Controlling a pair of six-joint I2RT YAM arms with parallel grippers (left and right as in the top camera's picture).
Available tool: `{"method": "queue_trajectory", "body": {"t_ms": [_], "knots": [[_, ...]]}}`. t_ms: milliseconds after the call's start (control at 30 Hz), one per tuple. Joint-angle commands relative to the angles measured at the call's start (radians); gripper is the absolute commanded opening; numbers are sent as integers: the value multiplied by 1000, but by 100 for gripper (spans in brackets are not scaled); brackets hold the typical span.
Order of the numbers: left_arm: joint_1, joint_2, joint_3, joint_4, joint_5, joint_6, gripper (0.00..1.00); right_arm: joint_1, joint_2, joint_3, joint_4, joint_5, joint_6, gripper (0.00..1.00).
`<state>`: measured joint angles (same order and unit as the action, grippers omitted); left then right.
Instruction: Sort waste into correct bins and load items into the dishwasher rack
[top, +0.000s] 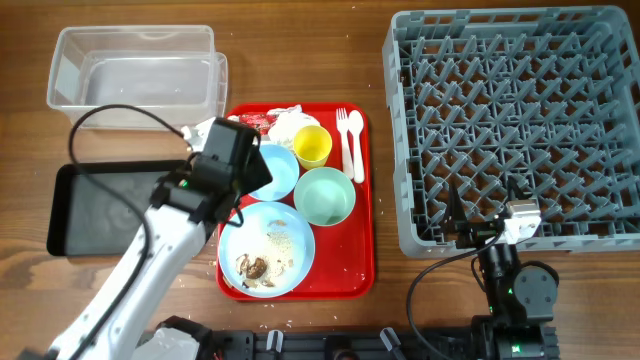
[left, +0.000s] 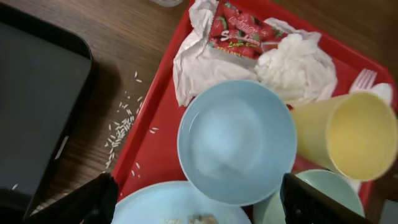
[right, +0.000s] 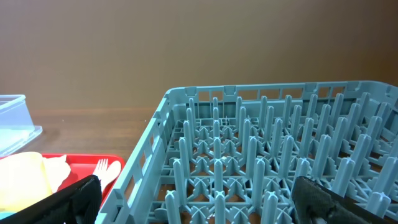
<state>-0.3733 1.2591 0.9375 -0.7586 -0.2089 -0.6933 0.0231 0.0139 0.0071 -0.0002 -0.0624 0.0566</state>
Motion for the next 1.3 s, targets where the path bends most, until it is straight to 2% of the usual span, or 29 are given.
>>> {"method": "queue_trajectory", "body": {"t_ms": [0,133,367,633,1000,1033,1100,1133,1267], "knots": [[-2,-93,0,-57,52,5,87,2,-4,-2,2,11,14,100],[-2,-132,0,-111,78,5,100,2,-4,-2,2,11,14,100],[-2,-138,0,-131,75,5,100,2,-4,-2,2,11,14,100],[8,-160,0,-128,-107,5,100,2,-4,-2,2,11,14,100],[195,-159,0,-140,-51,5,100,2,-4,-2,7,10,16,99],[200,-159,0,-140,-54,5,100,2,-4,-2,25,10,53,100],[203,-159,0,-140,-54,5,100,2,-4,-2,52,-3,238,100],[203,-159,0,-140,-54,5,100,2,-4,-2,60,-25,401,100],[203,-159,-1,-141,-53,5,100,2,-1,-2,8,-63,1218,100]]}}
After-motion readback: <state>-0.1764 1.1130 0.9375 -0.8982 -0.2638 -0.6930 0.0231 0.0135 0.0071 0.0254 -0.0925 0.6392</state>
